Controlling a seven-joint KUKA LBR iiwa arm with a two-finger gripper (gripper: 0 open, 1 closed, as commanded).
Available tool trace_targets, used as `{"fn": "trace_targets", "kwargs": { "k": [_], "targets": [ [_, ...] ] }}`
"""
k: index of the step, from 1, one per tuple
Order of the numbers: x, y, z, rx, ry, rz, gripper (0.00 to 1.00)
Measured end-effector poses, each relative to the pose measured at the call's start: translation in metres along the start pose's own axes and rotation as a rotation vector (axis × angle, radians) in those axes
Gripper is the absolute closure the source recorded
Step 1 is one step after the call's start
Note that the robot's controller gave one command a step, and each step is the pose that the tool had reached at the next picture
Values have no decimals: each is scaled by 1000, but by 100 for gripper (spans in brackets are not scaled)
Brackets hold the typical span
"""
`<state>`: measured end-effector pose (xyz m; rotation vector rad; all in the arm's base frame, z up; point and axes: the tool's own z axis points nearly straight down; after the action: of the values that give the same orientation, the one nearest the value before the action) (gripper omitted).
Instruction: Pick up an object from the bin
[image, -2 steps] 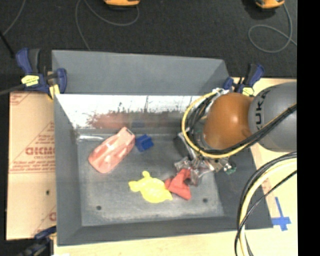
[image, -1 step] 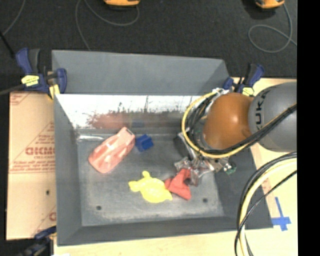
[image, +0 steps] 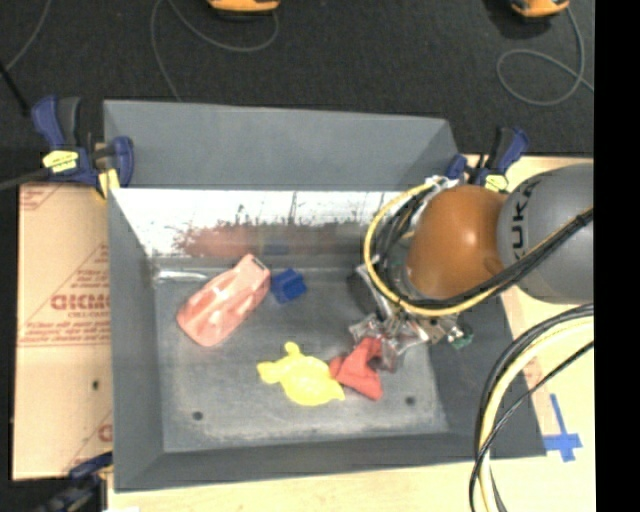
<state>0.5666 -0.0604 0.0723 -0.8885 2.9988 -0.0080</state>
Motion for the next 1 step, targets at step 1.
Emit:
{"fn": "trace_targets", "kwargs": {
  "k": [1],
  "targets": [
    [-12, 66, -40, 1, -3, -18, 100]
  ]
}}
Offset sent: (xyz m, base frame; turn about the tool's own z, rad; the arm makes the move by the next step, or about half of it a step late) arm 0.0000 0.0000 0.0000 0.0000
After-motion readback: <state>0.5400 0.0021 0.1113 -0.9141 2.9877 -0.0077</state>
